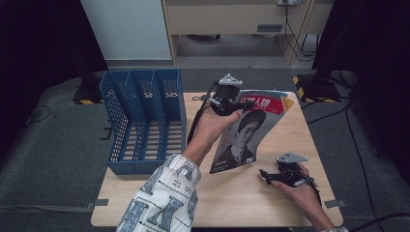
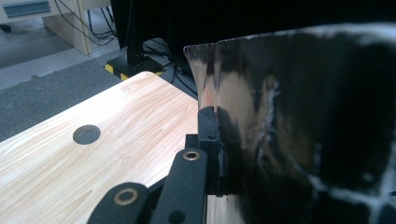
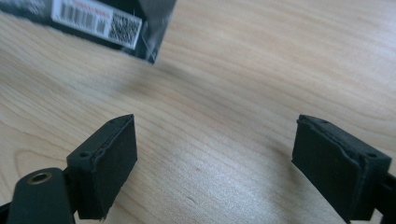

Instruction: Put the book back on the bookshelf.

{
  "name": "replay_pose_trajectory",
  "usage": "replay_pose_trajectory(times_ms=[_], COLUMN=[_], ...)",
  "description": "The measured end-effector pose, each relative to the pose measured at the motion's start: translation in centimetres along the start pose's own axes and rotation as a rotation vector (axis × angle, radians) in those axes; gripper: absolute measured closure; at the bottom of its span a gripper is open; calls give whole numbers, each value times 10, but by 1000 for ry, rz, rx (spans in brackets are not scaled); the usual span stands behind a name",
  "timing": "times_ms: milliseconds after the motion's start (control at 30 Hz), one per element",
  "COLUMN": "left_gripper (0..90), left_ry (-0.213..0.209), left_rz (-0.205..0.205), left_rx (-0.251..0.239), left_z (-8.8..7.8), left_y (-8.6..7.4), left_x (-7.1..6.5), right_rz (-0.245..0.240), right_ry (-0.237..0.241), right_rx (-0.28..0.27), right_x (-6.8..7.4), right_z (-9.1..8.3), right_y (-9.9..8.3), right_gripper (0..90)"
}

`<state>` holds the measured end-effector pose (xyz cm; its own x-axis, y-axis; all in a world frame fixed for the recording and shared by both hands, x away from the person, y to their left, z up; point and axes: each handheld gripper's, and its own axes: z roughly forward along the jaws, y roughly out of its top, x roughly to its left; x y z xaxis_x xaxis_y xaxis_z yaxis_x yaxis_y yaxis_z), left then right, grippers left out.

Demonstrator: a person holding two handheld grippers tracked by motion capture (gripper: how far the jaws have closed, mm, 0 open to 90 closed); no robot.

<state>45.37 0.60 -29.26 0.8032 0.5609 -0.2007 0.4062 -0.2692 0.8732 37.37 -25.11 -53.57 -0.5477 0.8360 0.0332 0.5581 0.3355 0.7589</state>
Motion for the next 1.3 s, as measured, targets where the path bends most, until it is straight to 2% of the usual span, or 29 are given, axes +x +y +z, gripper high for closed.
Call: replay_pose_trajectory(times_ms=[100, 267, 400, 767, 1067, 1300], left_gripper=[867, 867, 867, 867, 867, 867], left_ry=[3, 5, 10, 43, 56, 47], left_rz=[9, -1, -2, -5, -26, -32], left_rx=[-2, -10, -18, -20, -37, -62], left_z=[-4, -9, -20, -53, -70, -84], left_y=[2, 3, 5, 2, -2, 0], left_x=[0, 2, 2, 4, 13, 24], right_rz=[-4, 7, -26, -23, -29, -25], right_ry=[0, 0, -14, -6, -2, -3], right_rx=[16, 37, 52, 54, 52, 52], right_x=[0, -1, 1, 2, 2, 2], right_z=[2, 4, 6, 6, 6, 5], right_y=[1, 1, 2, 2, 1, 1], right_gripper=[135, 123, 118, 116, 117, 118])
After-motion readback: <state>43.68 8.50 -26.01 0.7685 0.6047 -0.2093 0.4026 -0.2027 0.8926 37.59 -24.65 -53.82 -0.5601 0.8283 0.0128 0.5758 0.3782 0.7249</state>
